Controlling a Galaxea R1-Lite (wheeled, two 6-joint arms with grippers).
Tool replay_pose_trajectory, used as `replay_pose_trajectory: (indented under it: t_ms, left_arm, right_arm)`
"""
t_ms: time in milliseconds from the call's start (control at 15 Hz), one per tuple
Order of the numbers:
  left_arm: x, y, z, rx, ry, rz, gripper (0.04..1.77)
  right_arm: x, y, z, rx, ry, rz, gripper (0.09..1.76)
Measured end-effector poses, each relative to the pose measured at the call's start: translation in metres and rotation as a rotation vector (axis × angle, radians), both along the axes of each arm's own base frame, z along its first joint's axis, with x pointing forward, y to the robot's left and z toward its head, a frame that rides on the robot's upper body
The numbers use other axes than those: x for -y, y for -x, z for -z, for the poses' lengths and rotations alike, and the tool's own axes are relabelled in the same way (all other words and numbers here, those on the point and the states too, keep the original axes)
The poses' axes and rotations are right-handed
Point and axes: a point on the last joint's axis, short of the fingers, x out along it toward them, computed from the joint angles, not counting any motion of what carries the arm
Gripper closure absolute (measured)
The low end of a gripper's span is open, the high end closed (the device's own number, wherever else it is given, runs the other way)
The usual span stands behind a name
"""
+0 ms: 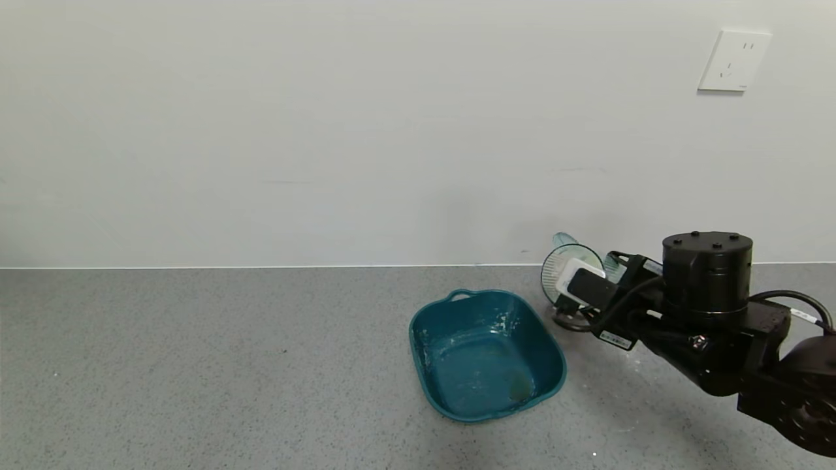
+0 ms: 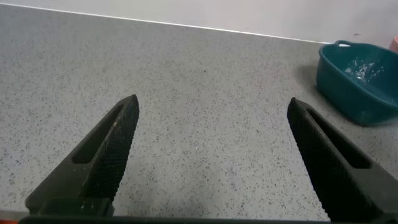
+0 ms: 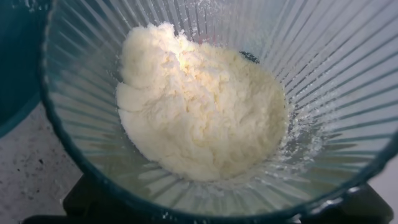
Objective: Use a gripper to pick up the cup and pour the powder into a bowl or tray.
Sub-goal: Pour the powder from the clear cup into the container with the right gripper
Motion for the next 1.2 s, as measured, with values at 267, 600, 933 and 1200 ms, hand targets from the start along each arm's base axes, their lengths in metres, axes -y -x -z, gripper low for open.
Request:
replay_pose_trajectory:
  t_ms: [267, 600, 933, 1200]
  left_arm:
    - [0.0, 0.0, 0.0, 0.0, 0.0, 0.0, 0.09]
    - [0.0, 0.0, 0.0, 0.0, 0.0, 0.0, 0.09]
    - [0.0, 0.0, 0.0, 0.0, 0.0, 0.0, 0.09]
    - [0.0, 0.0, 0.0, 0.0, 0.0, 0.0, 0.09]
  right_arm:
    - [-0.003, -0.002, 0.006, 0.027, 0.13, -0.001, 0.55]
    - [-0.009, -0.011, 0.018, 0.104, 0.278, 0.001, 0.55]
    - [-0.02, -0.009, 0.022, 0.114, 0.43, 0.013, 0.55]
    - [-0.035, -0.005, 0.022, 0.116, 0.509, 0.056, 0.55]
